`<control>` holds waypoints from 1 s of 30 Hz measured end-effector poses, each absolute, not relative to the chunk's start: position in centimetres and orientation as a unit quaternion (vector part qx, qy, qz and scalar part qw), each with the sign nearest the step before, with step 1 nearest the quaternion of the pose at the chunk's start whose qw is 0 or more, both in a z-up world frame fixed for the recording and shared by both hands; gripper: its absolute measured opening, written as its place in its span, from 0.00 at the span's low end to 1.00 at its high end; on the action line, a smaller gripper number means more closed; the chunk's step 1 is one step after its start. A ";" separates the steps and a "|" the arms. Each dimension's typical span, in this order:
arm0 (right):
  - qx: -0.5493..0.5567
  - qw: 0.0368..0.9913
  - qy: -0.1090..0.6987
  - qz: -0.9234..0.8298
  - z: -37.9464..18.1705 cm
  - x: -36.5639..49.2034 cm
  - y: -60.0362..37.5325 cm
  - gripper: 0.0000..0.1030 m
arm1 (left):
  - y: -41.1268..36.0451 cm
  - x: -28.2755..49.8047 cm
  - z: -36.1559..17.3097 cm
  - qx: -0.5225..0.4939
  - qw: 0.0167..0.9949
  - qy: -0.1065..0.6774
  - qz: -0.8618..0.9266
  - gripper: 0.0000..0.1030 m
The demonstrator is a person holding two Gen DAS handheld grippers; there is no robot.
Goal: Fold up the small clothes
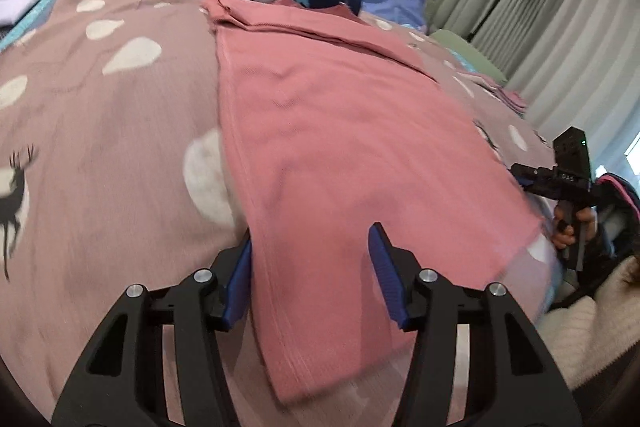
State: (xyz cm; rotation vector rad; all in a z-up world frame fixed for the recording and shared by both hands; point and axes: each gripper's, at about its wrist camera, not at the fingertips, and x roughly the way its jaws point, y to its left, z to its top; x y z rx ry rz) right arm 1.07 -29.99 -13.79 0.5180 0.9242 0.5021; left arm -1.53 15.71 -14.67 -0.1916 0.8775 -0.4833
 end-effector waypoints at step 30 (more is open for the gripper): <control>0.296 0.821 0.359 0.330 -5.9 -1.5 -31.8 0.03 | 13.2 -3.5 -7.0 -0.082 0.914 0.292 -0.270 0.02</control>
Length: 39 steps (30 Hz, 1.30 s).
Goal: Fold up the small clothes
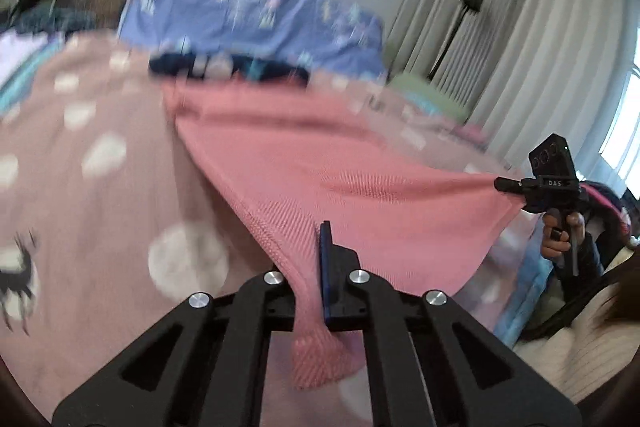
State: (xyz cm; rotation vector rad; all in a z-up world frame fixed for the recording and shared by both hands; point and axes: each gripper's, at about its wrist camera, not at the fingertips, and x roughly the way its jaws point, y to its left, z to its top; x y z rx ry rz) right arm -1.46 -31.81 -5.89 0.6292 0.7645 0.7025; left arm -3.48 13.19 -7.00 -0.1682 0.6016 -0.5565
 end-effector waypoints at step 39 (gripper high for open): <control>0.218 0.896 0.331 0.198 -5.9 17.1 -31.3 0.06 | 10.1 15.6 -8.9 -0.120 0.913 0.360 -0.146 0.03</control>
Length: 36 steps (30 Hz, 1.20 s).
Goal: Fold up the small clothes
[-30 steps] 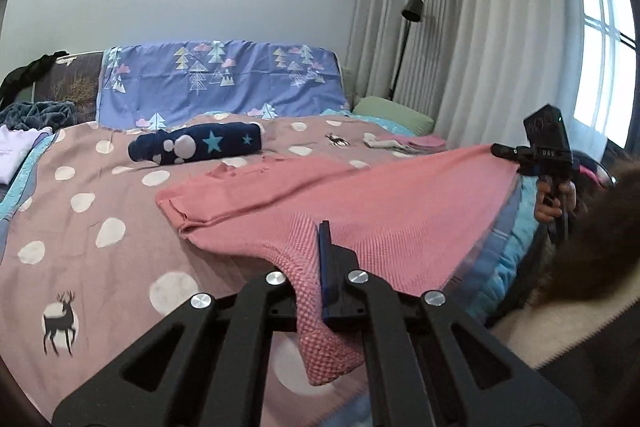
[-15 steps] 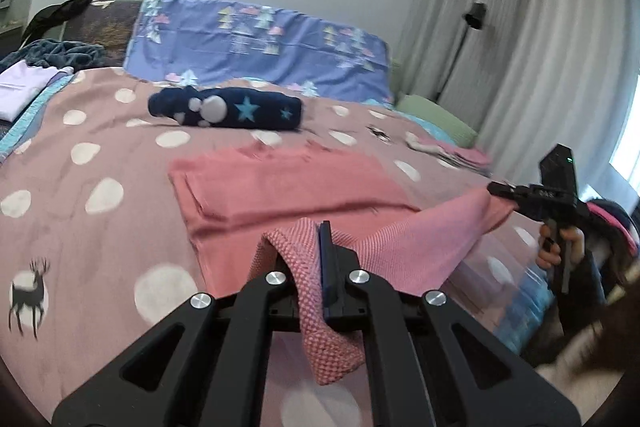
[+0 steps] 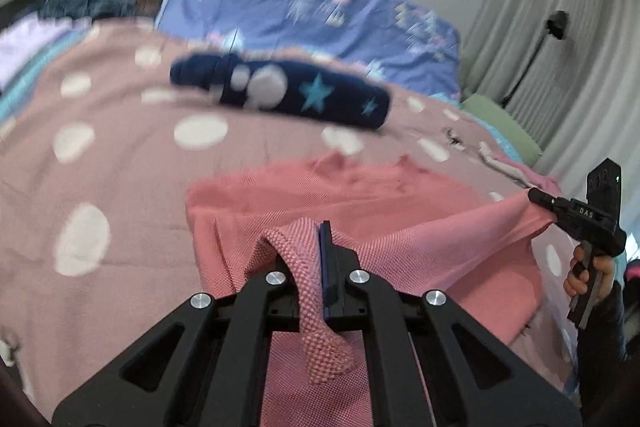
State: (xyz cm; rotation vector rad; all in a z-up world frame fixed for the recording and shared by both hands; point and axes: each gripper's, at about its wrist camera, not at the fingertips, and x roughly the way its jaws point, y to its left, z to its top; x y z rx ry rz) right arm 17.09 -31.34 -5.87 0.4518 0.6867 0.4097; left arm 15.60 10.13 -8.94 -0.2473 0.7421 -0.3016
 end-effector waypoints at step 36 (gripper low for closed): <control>0.228 0.877 0.375 0.193 -7.7 22.9 -33.7 0.33 | 12.2 21.3 -10.0 -0.116 0.911 0.387 -0.081 0.54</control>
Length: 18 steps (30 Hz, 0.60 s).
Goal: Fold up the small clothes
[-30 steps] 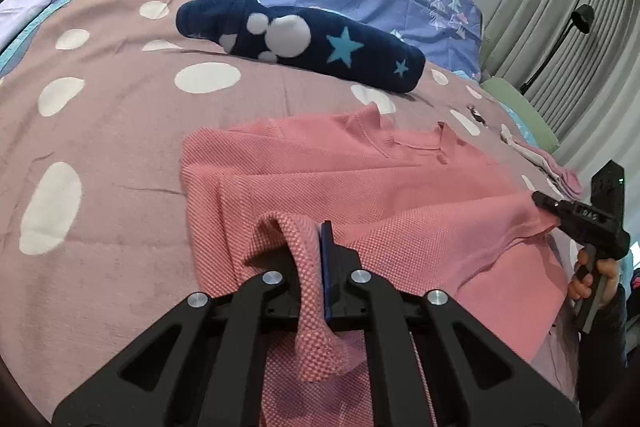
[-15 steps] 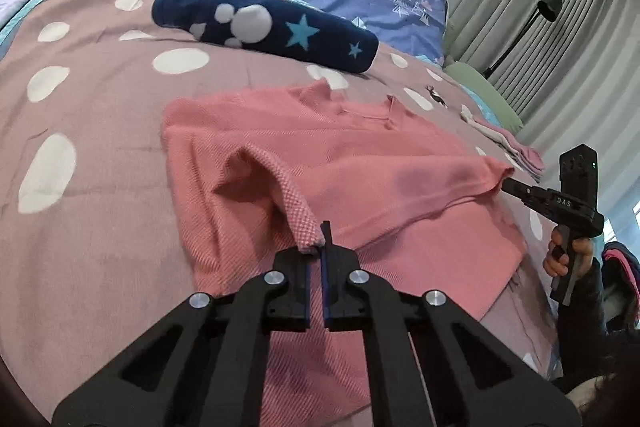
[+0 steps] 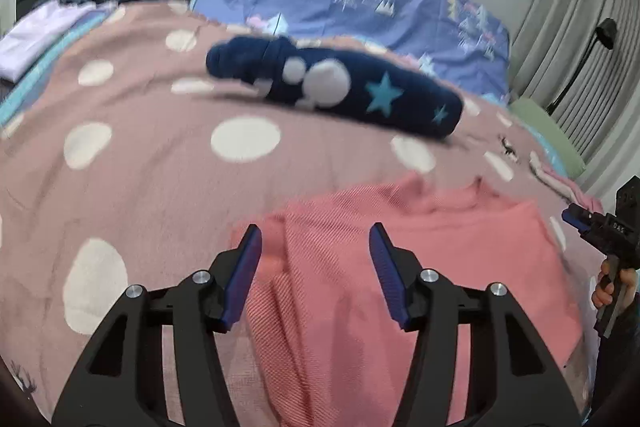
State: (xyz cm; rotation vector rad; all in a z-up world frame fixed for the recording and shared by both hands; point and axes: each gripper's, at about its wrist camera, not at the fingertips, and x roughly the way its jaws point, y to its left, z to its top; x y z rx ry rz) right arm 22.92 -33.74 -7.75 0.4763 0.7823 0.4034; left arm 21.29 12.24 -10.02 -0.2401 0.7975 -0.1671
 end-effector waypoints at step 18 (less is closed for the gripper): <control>0.206 0.863 0.414 0.203 -10.5 25.7 -31.6 0.04 | 11.3 24.9 -12.2 -0.067 0.899 0.422 -0.095 0.23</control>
